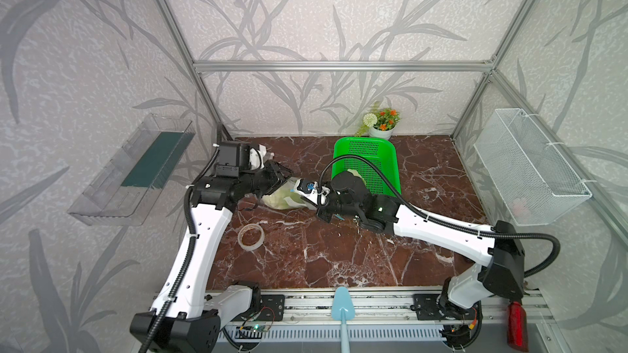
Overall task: Open the zip-top bag and take out the chinese cabbages
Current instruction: Adjust the zipper food storage bag at the center of the board.
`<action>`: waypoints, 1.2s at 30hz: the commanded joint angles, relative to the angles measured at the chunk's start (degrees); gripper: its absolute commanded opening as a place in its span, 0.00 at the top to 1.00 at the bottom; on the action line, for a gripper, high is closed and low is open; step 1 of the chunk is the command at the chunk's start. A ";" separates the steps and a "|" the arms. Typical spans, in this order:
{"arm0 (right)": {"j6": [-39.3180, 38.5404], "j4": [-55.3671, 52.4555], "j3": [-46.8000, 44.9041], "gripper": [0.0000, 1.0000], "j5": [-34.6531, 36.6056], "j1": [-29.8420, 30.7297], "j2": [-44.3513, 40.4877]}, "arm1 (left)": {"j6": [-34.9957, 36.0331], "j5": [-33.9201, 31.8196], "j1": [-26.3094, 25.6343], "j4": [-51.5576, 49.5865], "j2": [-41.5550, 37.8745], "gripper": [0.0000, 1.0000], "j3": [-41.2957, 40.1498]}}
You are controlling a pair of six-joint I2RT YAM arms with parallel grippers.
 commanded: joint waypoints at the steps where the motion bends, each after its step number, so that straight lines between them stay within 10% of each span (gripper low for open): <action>1: 1.01 -4.71 1.76 1.00 -2.52 0.34 -2.06 | 2.23 1.53 2.47 -3.00 -1.03 0.62 1.92; 7: -1.49 -5.06 1.07 1.00 2.96 1.29 -1.64 | -4.65 12.11 3.62 -0.57 -1.13 0.68 -2.14; 17: -0.23 -19.83 12.20 1.00 -2.40 1.30 2.74 | 15.38 2.24 3.57 0.16 -15.22 0.70 -5.81; 36: 0.96 -31.78 21.93 1.00 -6.43 0.20 7.42 | 24.31 16.45 3.53 10.66 -23.95 0.66 -18.87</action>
